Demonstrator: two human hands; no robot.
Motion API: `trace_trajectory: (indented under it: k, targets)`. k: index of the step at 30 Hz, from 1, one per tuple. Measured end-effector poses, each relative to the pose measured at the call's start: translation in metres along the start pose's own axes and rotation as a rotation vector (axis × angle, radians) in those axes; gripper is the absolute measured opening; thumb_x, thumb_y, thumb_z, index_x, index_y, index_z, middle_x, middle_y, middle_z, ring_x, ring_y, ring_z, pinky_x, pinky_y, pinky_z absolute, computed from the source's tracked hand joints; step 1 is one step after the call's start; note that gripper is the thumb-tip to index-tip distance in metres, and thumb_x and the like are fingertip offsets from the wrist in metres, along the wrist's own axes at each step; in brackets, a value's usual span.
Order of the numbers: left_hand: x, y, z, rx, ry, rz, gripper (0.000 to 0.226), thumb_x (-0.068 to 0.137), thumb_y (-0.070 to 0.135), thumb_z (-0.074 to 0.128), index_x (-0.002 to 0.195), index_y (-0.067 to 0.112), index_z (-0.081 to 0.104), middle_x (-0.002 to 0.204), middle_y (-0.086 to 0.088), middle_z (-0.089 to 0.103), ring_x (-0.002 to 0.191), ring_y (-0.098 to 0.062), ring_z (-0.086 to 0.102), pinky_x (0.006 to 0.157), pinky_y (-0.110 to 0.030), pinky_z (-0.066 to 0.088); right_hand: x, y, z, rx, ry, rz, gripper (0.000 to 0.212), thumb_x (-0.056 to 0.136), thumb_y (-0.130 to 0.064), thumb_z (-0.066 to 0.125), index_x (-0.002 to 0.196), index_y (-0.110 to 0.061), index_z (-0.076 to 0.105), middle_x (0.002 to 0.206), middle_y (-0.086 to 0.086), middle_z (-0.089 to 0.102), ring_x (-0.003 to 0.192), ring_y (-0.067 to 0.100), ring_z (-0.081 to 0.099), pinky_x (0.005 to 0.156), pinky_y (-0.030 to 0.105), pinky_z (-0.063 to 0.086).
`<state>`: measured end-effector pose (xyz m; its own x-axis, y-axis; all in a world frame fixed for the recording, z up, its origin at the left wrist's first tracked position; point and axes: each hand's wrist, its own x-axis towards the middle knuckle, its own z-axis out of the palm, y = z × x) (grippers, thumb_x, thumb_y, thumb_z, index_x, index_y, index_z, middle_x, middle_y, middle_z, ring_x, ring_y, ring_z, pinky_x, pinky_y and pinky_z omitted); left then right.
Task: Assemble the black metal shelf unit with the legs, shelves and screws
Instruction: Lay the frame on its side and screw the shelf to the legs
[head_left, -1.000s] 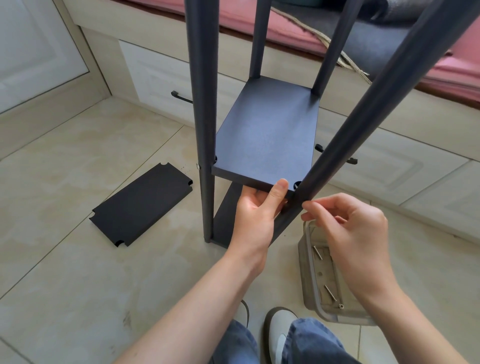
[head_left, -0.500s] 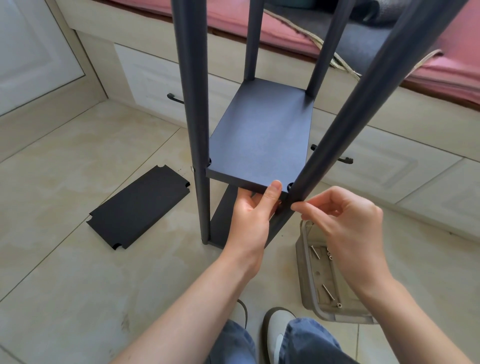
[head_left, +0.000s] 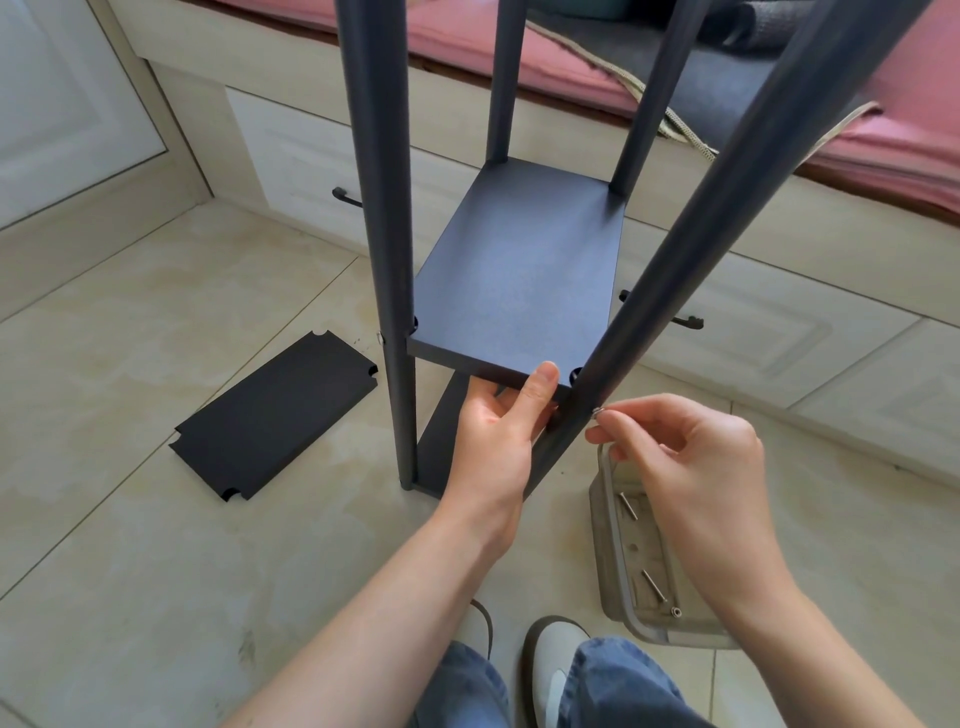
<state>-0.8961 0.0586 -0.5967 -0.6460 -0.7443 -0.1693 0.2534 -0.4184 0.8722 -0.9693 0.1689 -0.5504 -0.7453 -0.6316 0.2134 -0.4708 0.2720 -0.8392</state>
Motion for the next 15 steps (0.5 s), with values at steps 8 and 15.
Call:
trace_trajectory:
  k: [8, 15]
  targets:
    - [0.0004, 0.0009, 0.0006, -0.019, -0.015, 0.015, 0.046, 0.082, 0.039, 0.064, 0.121, 0.016, 0.057, 0.097, 0.007, 0.074, 0.103, -0.022, 0.071, 0.097, -0.031, 0.055, 0.0045, -0.0005, 0.0029, 0.291, -0.056, 0.269, 0.008, 0.088, -0.014, 0.071, 0.082, -0.013, 0.076, 0.071, 0.000, 0.076, 0.068, 0.014, 0.070, 0.068, 0.020, 0.057]
    - [0.0012, 0.0008, 0.0004, -0.033, -0.007, 0.015, 0.051, 0.081, 0.041, 0.066, 0.124, 0.015, 0.055, 0.098, 0.005, 0.074, 0.103, -0.023, 0.070, 0.101, -0.036, 0.054, 0.0010, -0.0031, 0.0030, 0.051, -0.017, 0.058, 0.010, 0.086, -0.016, 0.073, 0.078, -0.021, 0.072, 0.069, -0.010, 0.073, 0.069, 0.005, 0.069, 0.064, 0.015, 0.051]
